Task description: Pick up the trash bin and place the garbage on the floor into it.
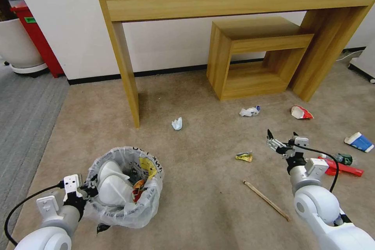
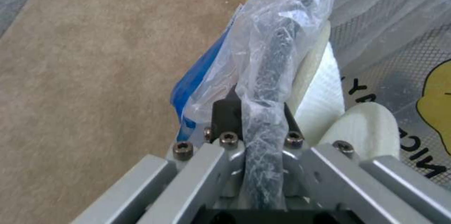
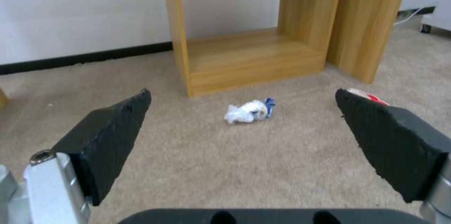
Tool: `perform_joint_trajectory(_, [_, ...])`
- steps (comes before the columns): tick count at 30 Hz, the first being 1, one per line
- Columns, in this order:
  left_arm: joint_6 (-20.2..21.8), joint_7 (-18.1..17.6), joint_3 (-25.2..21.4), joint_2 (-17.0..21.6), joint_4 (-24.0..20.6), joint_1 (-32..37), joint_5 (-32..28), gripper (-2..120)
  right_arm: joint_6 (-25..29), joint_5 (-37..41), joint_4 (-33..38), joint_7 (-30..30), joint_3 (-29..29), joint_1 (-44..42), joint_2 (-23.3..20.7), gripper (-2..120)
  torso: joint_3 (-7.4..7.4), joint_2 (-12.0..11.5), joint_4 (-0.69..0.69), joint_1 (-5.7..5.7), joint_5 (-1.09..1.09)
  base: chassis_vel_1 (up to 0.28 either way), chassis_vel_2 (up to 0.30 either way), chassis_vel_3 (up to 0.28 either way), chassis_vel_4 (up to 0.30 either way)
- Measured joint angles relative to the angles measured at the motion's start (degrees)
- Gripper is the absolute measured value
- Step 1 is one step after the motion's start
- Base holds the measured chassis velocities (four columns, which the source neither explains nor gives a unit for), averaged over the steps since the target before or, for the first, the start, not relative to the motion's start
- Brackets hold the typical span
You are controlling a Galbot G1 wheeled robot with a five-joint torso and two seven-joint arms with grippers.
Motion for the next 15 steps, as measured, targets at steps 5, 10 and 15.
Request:
perform_joint_trajectory(5, [0.0, 0.0, 0.0, -0.1, 0.0, 0.0, 0.0, 1, 0.0, -0.1, -0.1, 0.0, 0.0, 0.1, -0.1, 100, 0.01, 0.0, 0.00, 0.01, 0.00, -0.099, 0.085, 0.099, -0.088])
perform_joint_trajectory(10, [-0.2, 0.1, 0.0, -0.3, 0.0, 0.0, 0.1, 1, 0.1, -0.1, -0.2, -0.1, 0.0, 0.1, -0.1, 100, 0.00, 0.0, 0.00, 0.01, 0.00, -0.069, 0.086, 0.083, -0.080])
perform_joint_trajectory(15, [-0.3, 0.1, 0.0, -0.5, 0.0, 0.1, 0.2, 1, 0.3, -0.3, -0.2, -0.3, -0.1, 0.1, -0.1, 100, 0.00, 0.0, 0.00, 0.01, 0.00, -0.070, 0.089, 0.069, -0.088])
